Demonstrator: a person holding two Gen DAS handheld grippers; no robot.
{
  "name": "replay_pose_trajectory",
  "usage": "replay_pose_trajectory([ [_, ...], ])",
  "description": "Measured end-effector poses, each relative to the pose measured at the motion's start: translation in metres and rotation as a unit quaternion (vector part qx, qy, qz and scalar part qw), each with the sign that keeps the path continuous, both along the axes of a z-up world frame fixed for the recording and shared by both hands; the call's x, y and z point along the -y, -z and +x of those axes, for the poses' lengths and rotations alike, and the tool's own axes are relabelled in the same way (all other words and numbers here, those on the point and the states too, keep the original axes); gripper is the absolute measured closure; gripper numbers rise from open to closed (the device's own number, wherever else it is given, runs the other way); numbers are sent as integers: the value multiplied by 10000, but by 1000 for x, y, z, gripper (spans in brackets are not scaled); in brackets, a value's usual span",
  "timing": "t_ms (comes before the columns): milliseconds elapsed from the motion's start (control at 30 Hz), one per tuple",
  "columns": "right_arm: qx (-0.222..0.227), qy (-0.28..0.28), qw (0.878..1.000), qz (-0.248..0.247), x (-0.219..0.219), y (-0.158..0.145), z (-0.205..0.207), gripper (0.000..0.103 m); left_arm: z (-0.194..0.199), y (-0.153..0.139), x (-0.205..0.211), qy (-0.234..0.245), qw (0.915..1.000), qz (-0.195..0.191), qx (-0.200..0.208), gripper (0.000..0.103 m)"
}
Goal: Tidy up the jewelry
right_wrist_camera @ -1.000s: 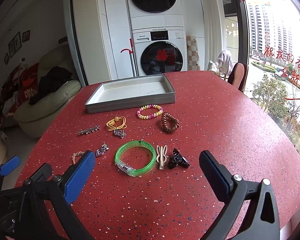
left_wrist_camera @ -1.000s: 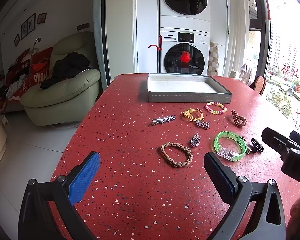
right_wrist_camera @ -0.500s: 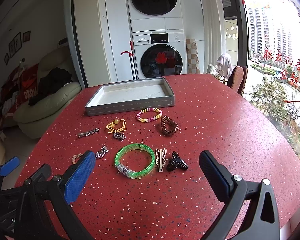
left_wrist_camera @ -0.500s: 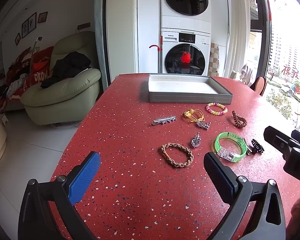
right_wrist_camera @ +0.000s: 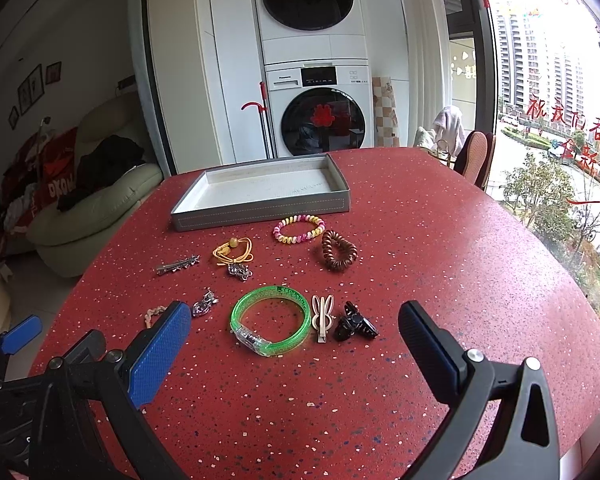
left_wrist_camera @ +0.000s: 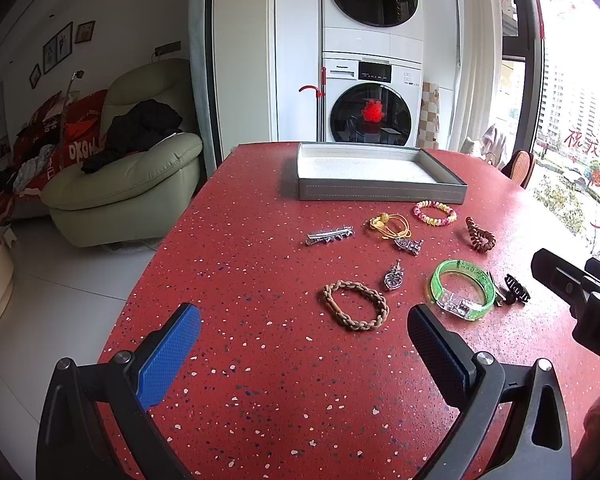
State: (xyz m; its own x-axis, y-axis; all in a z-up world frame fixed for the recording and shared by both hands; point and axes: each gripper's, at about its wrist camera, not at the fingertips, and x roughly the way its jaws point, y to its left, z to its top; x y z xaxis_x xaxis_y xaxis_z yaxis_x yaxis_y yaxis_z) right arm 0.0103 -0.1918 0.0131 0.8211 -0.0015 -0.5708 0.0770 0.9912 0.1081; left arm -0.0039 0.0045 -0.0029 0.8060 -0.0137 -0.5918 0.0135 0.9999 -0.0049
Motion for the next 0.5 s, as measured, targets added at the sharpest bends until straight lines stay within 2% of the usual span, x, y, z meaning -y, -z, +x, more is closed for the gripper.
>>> replay_pose_trajectory([
  [500,-16,1,10000,46,1,2,0,0,1,2,2,-1,10000,9,-48,0],
])
